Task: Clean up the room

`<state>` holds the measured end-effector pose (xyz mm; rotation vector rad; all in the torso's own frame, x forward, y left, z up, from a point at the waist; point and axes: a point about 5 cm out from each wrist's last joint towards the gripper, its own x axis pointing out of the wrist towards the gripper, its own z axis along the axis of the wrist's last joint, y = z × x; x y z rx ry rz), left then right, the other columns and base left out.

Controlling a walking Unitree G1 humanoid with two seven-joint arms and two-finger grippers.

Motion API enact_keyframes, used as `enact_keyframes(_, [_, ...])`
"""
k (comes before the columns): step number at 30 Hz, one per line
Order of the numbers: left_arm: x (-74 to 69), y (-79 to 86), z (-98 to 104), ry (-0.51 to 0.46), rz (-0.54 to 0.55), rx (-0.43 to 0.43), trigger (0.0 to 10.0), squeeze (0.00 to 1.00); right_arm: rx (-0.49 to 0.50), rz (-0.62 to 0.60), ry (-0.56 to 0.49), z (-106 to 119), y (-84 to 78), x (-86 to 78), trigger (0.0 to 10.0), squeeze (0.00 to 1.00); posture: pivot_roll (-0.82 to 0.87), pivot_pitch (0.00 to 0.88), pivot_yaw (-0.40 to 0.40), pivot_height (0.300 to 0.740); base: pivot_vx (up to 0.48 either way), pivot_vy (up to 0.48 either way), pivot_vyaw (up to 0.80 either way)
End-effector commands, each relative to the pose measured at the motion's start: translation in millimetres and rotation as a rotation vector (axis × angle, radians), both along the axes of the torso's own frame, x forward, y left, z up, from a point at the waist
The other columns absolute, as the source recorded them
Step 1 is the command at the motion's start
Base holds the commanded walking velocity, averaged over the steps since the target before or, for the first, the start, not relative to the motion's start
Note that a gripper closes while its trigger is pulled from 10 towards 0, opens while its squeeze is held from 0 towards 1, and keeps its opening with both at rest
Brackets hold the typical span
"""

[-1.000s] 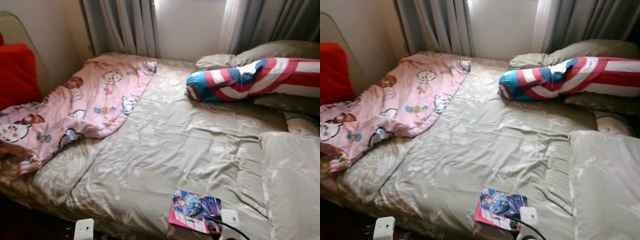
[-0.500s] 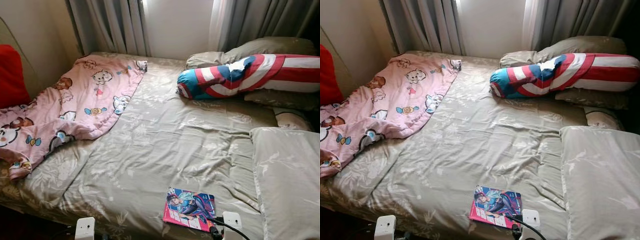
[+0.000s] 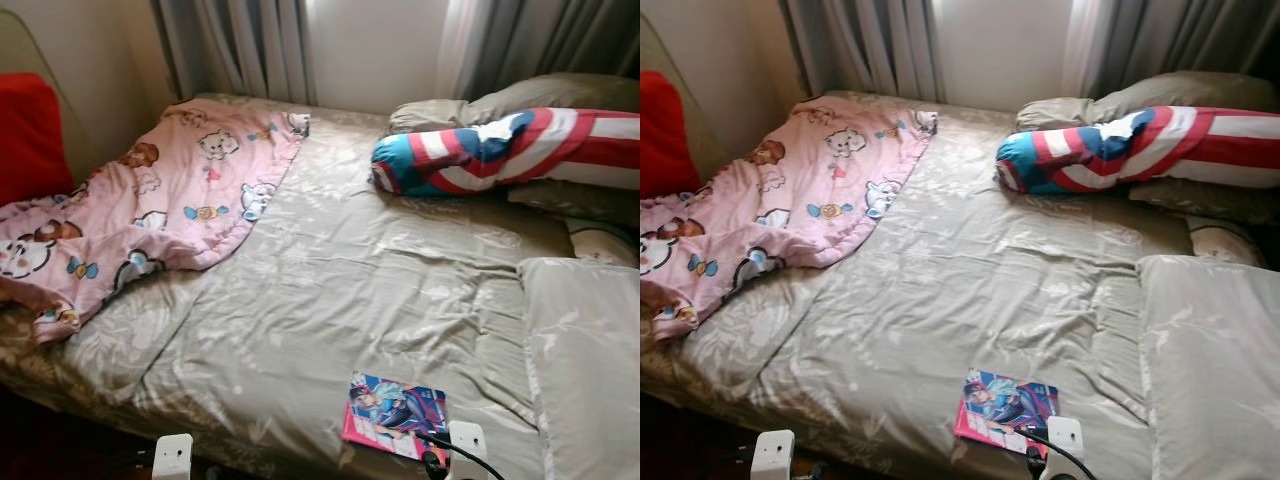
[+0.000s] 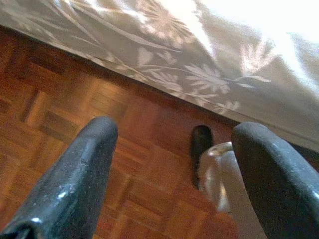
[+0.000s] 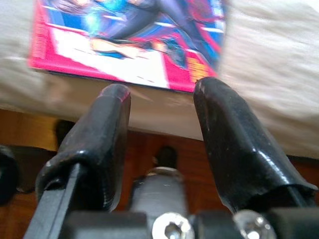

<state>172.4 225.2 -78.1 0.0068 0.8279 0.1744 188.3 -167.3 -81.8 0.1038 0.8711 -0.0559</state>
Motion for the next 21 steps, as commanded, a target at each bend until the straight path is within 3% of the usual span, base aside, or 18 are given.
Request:
enact_keyframes(1, [-2.2, -2.9, -2.1, 0.016, -0.002, -0.01, 10.0, 0.0, -0.006, -0.015, 0.021, -2.6, -5.4, -5.8, 10.0, 0.0, -0.01, 0.095, -0.009, 0.74, 0.0, 0.352, 0.0])
enact_keyframes(21, [-1.7, -1.2, -1.6, 0.019, -0.007, -0.004, 10.0, 0.0, 0.0, -0.014, 0.021, -2.1, -3.1, -4.1, 10.0, 0.0, 0.0, 0.089, -0.004, 0.74, 0.0, 0.349, 0.0])
